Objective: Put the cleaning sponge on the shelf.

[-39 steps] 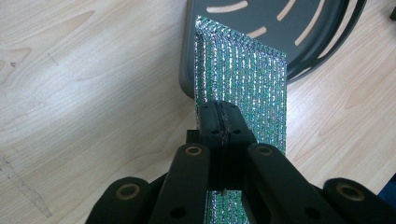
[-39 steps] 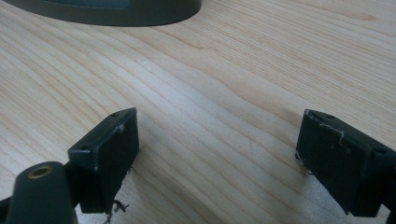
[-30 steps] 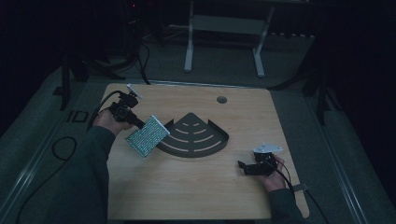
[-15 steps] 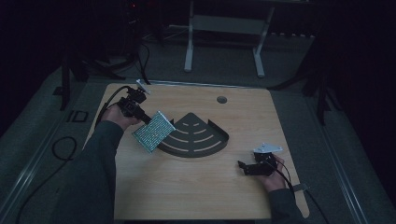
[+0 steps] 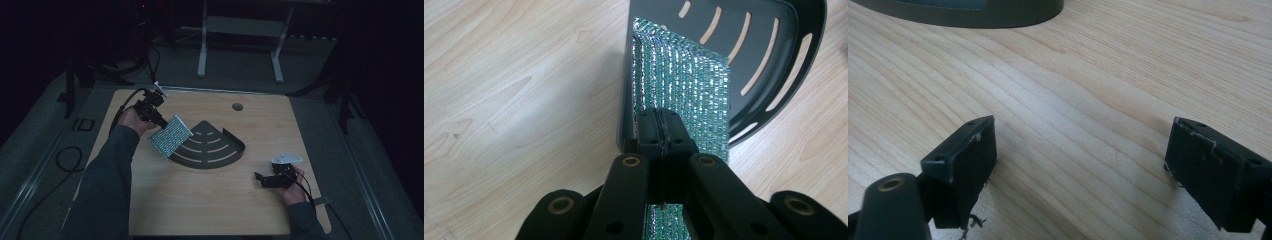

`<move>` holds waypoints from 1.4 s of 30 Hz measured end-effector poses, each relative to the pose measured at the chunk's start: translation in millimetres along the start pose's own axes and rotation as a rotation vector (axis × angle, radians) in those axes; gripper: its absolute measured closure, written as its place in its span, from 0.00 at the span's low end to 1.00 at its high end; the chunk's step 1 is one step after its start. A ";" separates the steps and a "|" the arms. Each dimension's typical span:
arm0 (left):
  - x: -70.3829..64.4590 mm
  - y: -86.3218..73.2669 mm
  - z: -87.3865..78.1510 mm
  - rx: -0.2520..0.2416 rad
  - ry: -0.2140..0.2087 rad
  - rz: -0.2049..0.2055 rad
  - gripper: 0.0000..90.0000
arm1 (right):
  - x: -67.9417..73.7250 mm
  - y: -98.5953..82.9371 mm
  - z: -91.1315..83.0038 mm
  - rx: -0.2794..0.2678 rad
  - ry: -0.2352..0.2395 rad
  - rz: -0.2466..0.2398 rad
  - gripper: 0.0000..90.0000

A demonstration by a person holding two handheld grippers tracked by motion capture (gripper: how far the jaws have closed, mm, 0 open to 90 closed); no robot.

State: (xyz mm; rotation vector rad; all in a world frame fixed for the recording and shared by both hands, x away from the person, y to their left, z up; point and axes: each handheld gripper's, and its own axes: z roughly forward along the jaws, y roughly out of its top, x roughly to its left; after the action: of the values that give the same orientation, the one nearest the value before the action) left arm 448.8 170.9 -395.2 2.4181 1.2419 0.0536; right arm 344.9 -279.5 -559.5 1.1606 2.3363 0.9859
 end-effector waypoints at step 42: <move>-11.4 32.7 52.4 0.016 0.035 0.011 1.00 | -0.2 -0.1 -0.1 0.000 0.001 -0.001 0.14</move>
State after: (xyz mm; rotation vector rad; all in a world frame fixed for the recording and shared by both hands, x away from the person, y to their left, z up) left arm 478.7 127.0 -428.7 2.4480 1.2491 0.0903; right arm 344.9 -279.7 -559.5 1.1589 2.3377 0.9865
